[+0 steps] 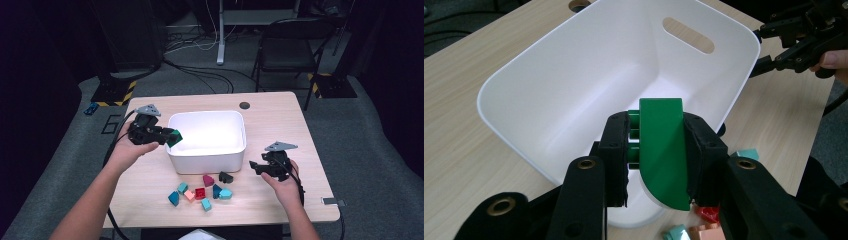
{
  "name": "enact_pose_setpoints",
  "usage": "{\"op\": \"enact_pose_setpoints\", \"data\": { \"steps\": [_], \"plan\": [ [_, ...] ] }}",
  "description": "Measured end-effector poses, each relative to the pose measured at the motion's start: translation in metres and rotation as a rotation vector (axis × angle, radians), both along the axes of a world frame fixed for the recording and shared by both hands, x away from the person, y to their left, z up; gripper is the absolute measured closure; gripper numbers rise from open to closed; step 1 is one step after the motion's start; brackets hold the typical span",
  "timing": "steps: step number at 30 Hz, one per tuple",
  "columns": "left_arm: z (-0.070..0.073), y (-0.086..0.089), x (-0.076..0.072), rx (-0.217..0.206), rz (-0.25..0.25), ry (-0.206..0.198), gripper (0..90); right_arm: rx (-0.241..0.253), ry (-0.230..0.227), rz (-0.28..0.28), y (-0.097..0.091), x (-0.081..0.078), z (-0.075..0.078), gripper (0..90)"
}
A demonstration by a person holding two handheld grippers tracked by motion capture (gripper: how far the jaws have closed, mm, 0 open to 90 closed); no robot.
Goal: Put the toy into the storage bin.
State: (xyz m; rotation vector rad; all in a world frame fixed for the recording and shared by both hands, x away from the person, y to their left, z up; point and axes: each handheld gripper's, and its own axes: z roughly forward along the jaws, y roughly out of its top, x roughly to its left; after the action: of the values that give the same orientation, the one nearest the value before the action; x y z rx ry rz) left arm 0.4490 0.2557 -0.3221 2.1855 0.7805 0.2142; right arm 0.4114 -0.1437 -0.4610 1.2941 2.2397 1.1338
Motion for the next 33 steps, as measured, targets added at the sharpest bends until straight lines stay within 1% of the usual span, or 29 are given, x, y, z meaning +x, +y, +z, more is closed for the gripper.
{"op": "enact_pose_setpoints", "data": {
  "steps": [2, 5, 6, 7, 15, 18, 23, 25, 26, 28, 29, 30, 31, 33],
  "plan": [
    [-0.001, -0.006, 0.004, -0.011, 0.0, 0.01, 66.1, 0.004, 0.001, -0.001, 0.0, 0.0, -0.001, 38.8],
    [-0.002, -0.014, 0.01, 0.002, -0.008, 0.008, 66.0, 0.013, 0.008, 0.0, -0.001, 0.001, -0.002, 38.8],
    [-0.002, -0.017, 0.011, 0.001, -0.01, 0.008, 66.1, 0.014, 0.004, 0.001, -0.002, 0.001, -0.002, 38.8],
    [-0.002, -0.019, 0.013, 0.009, -0.015, 0.012, 66.1, 0.016, 0.004, -0.001, -0.002, 0.001, -0.002, 38.8],
    [-0.005, -0.036, 0.025, 0.007, -0.018, 0.006, 66.1, 0.017, 0.008, -0.009, -0.006, 0.003, -0.004, 38.9],
    [-0.007, -0.042, 0.029, 0.003, -0.017, 0.003, 66.0, 0.027, 0.014, -0.013, -0.007, 0.003, -0.005, 38.9],
    [-0.011, -0.05, 0.038, 0.001, -0.014, 0.005, 66.0, 0.029, 0.013, -0.017, -0.007, 0.003, -0.005, 38.9],
    [-0.013, -0.055, 0.041, 0.003, -0.017, 0.009, 66.0, 0.03, 0.013, -0.014, -0.007, 0.003, -0.005, 38.9],
    [-0.014, -0.057, 0.043, 0.007, -0.018, 0.003, 66.0, 0.029, 0.013, -0.012, -0.006, 0.003, -0.005, 38.9],
    [-0.016, -0.061, 0.046, 0.01, -0.021, 0.005, 66.0, 0.026, 0.014, -0.011, -0.006, 0.003, -0.006, 38.9],
    [-0.018, -0.064, 0.048, 0.006, -0.017, 0.008, 66.0, 0.024, 0.013, -0.007, -0.006, 0.004, -0.006, 38.9],
    [-0.019, -0.065, 0.049, 0.009, -0.021, 0.007, 66.0, 0.024, 0.014, -0.008, -0.005, 0.004, -0.006, 38.9],
    [-0.02, -0.067, 0.05, 0.009, -0.024, 0.015, 66.0, 0.024, 0.014, -0.007, -0.005, 0.004, -0.006, 38.9],
    [-0.022, -0.072, 0.053, 0.016, -0.029, 0.012, 66.0, 0.024, 0.012, -0.005, -0.005, 0.004, -0.007, 38.9]
  ]
}}
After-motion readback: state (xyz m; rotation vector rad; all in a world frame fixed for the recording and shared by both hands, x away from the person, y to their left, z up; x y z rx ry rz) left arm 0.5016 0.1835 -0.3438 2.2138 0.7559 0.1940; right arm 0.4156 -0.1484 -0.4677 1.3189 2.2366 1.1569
